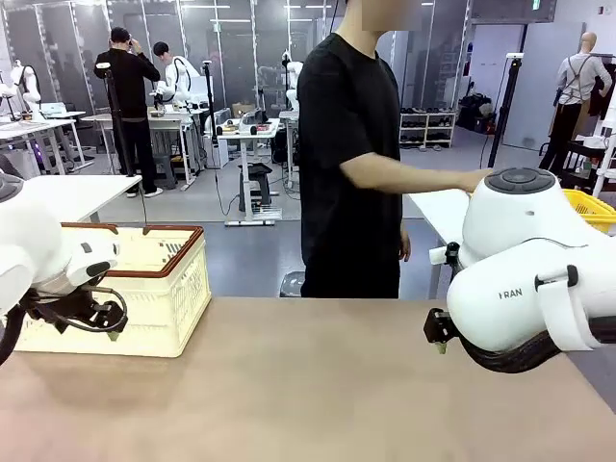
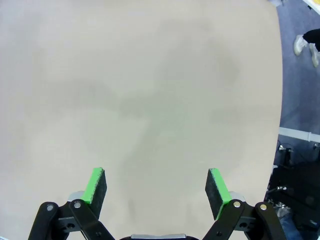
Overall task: Place the drinks into the Shopping basket.
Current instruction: Pick up one drink and place it into the Shopping basket.
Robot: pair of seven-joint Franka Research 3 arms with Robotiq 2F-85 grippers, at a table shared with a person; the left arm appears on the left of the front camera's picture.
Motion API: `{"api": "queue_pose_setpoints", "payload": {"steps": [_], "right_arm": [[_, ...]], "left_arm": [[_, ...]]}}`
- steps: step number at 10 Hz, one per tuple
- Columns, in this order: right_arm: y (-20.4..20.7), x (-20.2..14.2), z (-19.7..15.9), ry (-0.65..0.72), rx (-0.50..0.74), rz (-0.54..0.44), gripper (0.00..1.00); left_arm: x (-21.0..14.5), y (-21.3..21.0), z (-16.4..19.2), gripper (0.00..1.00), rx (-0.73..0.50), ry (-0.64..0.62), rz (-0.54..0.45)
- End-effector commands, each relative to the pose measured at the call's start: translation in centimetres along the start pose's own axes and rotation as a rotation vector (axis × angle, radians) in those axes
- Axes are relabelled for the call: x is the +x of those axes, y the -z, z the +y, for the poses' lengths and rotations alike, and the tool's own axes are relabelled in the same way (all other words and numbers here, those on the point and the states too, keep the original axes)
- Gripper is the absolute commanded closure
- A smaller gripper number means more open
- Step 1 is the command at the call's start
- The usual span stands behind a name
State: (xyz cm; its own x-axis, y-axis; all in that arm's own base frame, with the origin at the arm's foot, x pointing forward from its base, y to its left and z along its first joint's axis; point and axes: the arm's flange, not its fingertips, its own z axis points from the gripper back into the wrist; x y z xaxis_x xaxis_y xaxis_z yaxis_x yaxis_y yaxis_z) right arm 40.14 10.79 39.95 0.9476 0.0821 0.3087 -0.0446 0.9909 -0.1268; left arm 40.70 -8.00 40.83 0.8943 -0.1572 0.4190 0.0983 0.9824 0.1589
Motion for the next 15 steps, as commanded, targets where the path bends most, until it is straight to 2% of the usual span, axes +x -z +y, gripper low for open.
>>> {"api": "queue_pose_setpoints", "payload": {"steps": [1, 2, 3, 4, 15], "right_arm": [[0.1, -1.8, -0.5, 0.029, 0.021, -0.03, 0.0], [-0.3, -2.0, -0.5, 0.034, 0.015, -0.039, 0.0], [-0.9, -2.1, -0.2, -0.009, -0.001, -0.089, 0.0], [-0.2, 0.2, -0.1, 0.008, 0.004, -0.011, 0.0], [-0.2, 0.2, -0.1, 0.008, 0.004, -0.011, 0.0]], "left_arm": [[-6.7, 1.1, 0.4, 0.0, -0.016, -0.009, -0.046], [-6.7, 1.1, 0.3, 0.0, -0.017, -0.015, -0.052], [-6.7, 1.0, 0.1, 0.0, -0.017, -0.021, -0.057], [0.2, 0.7, 0.0, 0.0, -0.014, -0.006, -0.017], [0.2, 0.7, 0.0, 0.0, -0.014, -0.006, -0.017]]}}
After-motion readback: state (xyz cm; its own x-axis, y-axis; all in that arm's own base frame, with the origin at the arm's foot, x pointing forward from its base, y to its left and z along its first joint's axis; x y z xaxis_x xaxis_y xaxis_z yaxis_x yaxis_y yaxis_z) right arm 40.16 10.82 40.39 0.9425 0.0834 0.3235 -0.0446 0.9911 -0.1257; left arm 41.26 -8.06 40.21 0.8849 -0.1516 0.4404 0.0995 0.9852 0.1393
